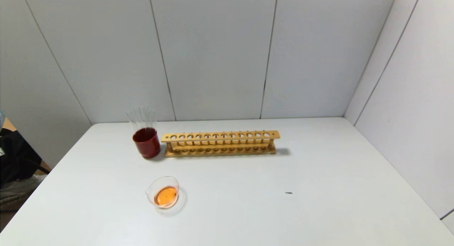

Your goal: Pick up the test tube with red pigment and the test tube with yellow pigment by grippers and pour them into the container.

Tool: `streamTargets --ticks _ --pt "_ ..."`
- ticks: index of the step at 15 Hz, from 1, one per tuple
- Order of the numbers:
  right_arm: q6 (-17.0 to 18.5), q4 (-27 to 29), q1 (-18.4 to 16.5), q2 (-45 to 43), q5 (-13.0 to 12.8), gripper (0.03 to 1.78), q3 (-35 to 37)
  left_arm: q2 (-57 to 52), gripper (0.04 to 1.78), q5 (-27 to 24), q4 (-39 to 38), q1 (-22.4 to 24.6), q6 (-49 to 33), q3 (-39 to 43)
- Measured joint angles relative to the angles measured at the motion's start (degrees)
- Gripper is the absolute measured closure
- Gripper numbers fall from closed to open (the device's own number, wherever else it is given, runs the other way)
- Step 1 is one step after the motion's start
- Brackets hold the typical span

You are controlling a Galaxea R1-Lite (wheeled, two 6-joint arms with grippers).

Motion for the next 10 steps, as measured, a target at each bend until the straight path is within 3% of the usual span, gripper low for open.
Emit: streamTargets --ticks 10 --pt "0.0 0.0 0.0 0.0 0.0 0.06 0.0 0.0 0.07 0.0 0.1 0.1 0.0 0.0"
